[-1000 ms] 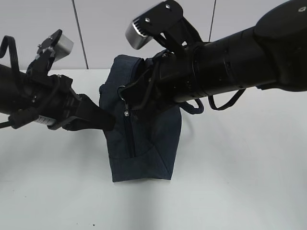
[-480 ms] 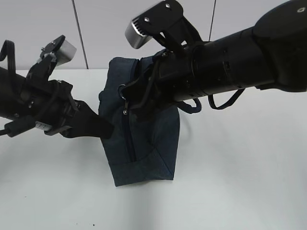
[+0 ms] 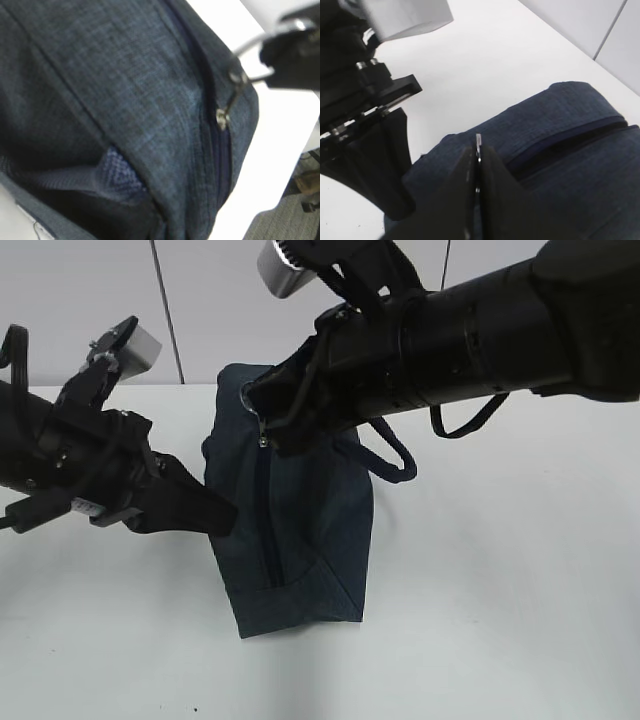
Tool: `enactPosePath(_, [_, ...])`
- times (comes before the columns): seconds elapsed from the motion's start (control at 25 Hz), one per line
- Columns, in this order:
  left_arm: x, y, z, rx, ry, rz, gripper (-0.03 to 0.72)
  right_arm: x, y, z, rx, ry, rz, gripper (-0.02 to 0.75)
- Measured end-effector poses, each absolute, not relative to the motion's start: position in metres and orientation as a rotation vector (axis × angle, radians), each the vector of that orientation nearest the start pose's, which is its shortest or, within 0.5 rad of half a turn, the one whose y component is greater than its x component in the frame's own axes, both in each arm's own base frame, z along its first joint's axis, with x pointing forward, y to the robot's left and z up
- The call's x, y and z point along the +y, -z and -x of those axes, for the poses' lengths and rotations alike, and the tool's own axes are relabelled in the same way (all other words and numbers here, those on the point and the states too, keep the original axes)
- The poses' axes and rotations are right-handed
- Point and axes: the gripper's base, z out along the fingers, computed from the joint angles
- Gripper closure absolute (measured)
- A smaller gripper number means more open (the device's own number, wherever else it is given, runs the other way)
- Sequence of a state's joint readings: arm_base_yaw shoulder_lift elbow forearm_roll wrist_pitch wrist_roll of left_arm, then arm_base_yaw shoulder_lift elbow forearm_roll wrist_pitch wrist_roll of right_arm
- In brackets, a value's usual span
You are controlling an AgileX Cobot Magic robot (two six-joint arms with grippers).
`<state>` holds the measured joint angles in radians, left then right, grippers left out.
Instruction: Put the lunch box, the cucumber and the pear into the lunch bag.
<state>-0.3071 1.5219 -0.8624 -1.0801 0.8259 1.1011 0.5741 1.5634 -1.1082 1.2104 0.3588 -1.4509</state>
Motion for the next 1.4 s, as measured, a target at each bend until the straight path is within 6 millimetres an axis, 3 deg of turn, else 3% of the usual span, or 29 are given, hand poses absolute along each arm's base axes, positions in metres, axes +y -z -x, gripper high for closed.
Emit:
enactPosePath(0.56, [-0.143,-0.23,-0.238,2.384,1.068,-0.999,0.7,0.19,-0.296,-0.315,1.851,-0.47,0.907,0.732])
enactPosePath(1.08, [-0.144,-0.231,-0.227,2.398,1.177,-1.093,0.7,0.205,-0.278,-0.365,1.868,-0.45,0.902,0.732])
enactPosePath(1.4, [-0.144,-0.231,-0.227,2.397,1.18,-1.092,0.7,0.19,-0.262,-0.386,1.916,-0.444,0.872,0.732])
